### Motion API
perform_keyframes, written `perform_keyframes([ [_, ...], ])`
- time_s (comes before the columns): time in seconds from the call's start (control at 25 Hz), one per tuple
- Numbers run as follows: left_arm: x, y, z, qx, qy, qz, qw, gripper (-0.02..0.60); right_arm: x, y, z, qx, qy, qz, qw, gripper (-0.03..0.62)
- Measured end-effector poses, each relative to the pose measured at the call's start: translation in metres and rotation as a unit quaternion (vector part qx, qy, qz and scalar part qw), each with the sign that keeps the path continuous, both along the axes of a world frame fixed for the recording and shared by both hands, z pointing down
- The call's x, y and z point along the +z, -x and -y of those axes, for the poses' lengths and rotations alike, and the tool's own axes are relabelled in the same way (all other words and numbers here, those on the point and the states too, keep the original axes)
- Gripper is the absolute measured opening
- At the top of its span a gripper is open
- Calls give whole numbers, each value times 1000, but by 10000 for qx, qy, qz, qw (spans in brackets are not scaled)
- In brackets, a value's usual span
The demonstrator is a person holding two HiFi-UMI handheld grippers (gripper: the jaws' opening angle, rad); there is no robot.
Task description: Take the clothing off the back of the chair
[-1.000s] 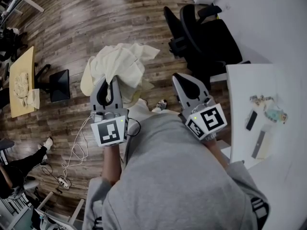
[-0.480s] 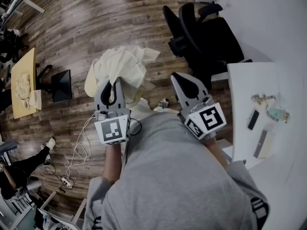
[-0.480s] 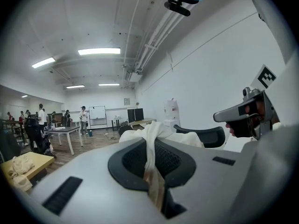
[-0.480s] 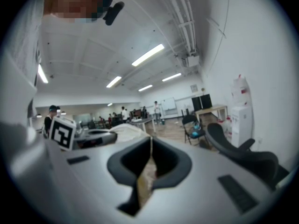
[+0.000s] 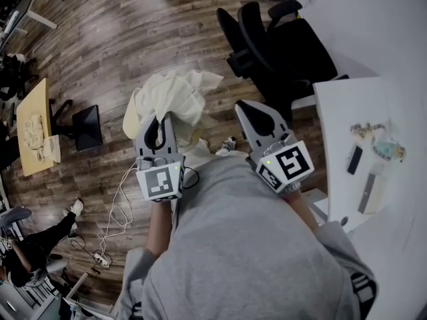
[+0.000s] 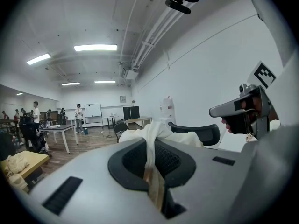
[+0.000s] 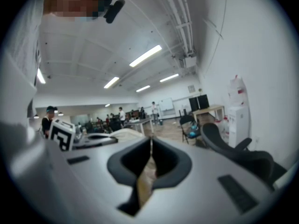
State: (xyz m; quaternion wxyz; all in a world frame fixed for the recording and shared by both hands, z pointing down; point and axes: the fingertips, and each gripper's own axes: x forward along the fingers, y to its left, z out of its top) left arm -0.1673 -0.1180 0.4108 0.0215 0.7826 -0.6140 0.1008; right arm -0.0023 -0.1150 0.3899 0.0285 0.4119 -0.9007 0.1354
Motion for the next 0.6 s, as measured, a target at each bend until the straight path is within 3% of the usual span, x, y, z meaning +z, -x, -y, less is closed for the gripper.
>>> perform_keyframes([
  [0.6, 6, -6, 2, 16, 49, 60, 10000, 46, 3, -1, 5, -88, 2, -100, 9999, 34],
])
